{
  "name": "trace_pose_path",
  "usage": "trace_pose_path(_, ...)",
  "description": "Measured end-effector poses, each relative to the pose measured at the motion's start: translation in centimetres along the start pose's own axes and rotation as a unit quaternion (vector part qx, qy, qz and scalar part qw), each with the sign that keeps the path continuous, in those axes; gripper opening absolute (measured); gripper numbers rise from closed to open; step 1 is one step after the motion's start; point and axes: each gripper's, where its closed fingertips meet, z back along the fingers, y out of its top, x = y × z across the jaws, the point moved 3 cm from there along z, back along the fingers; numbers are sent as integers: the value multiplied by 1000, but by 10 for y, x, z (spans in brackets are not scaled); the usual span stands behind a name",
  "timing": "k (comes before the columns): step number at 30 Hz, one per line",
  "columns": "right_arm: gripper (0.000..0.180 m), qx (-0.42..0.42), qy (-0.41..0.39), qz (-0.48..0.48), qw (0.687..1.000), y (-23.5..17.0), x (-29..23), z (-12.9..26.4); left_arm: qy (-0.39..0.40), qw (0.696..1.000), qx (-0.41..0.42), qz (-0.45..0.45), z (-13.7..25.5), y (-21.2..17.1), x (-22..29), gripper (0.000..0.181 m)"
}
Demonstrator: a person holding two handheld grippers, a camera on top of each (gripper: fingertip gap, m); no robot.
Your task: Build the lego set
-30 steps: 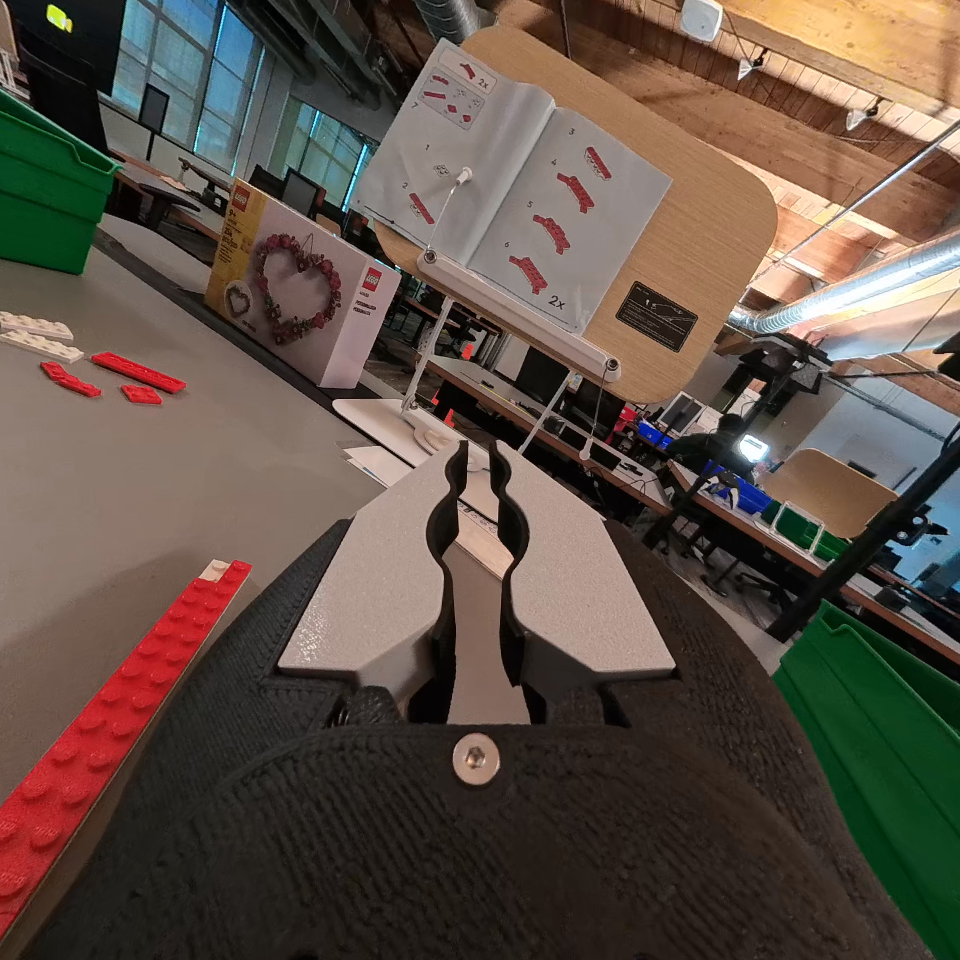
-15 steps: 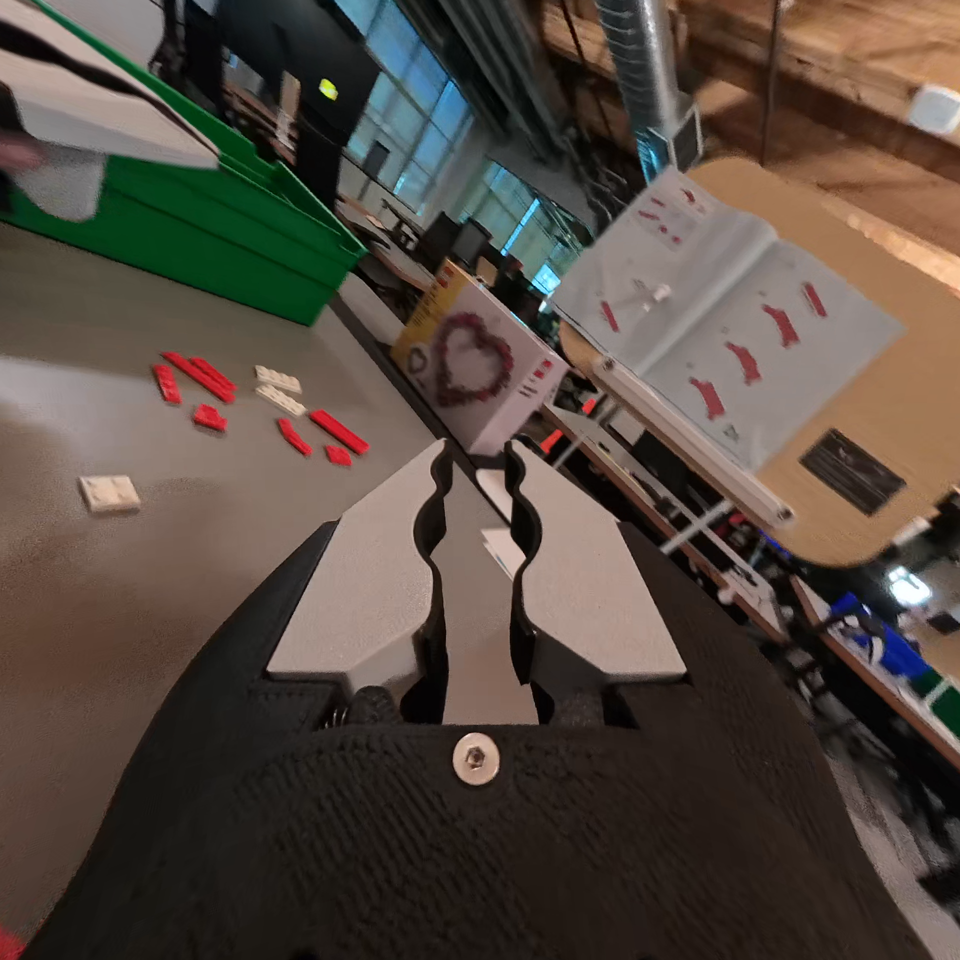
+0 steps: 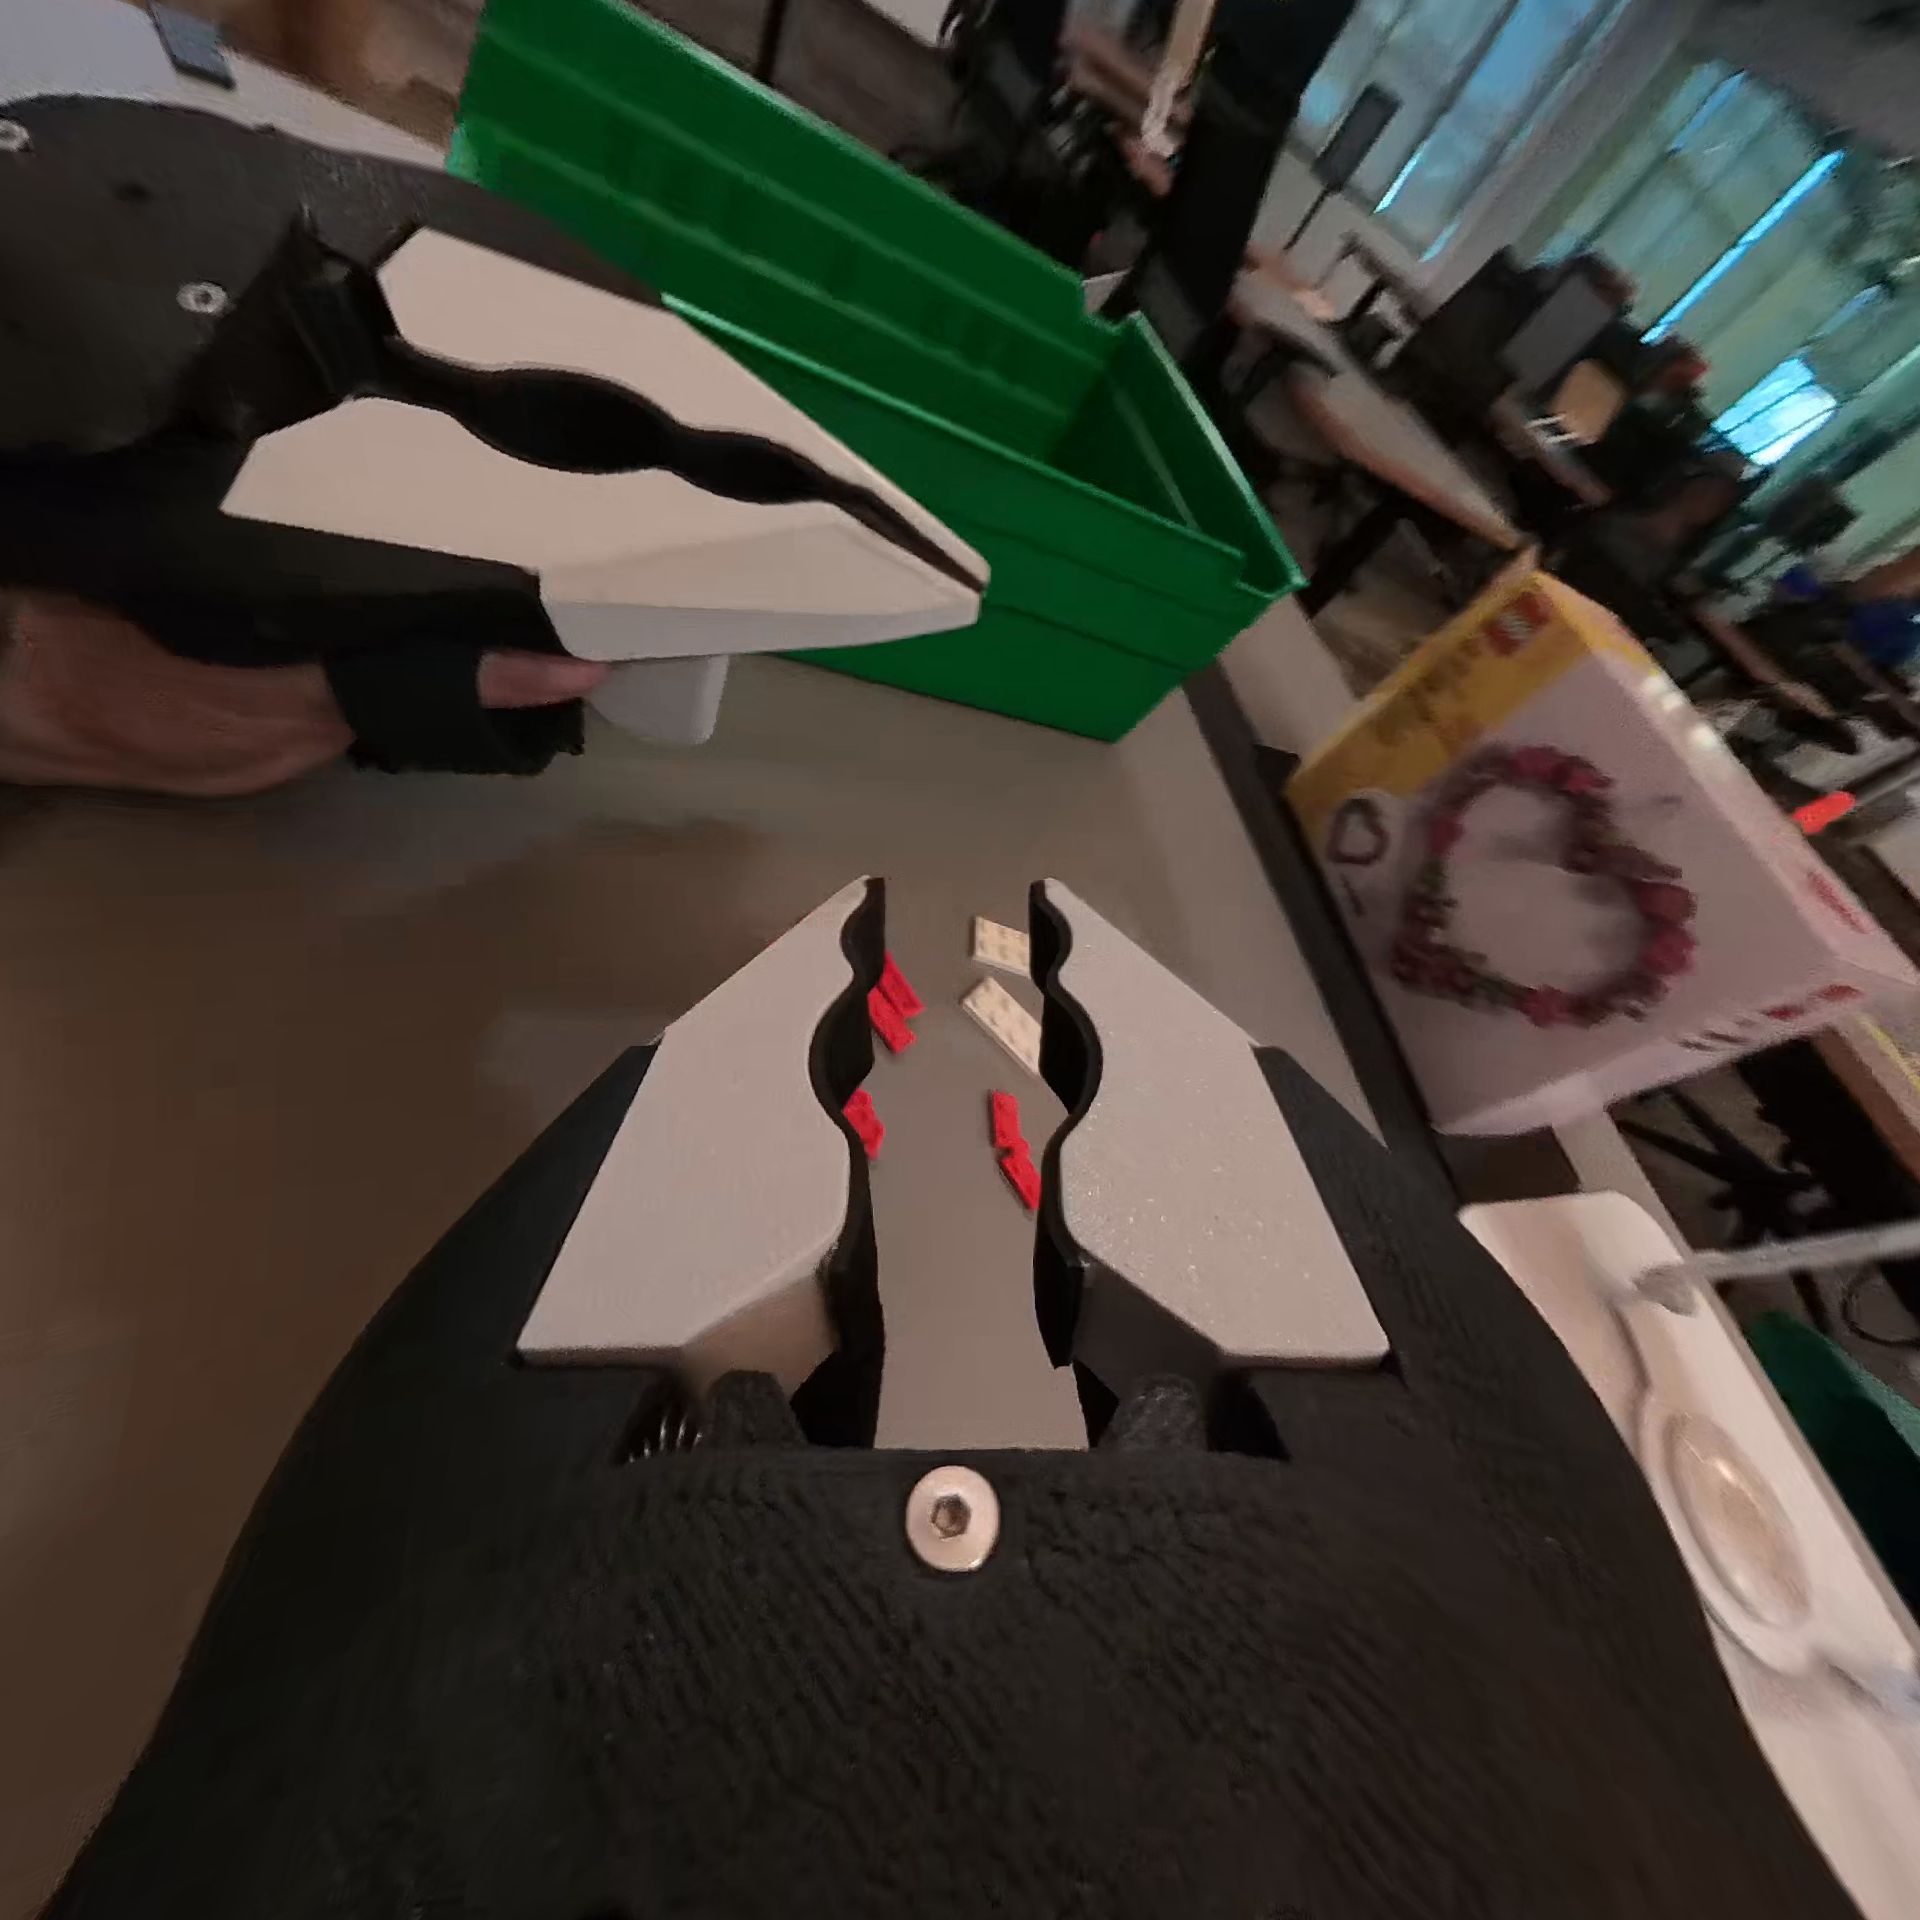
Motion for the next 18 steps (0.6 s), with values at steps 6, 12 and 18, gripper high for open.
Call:
trace_pose_path(6,24,-43,54,0,998,-7,-12,-31,23,999,10,27,3,2,-11,0)
trace_pose_path(12,23,-59,87,-43,994,-22,-16,-32,23,999,13,24,3,4,-10,0)
trace_pose_path(18,24,-72,108,-63,990,-30,-19,-31,24,999,14,28,3,4,-10,0)
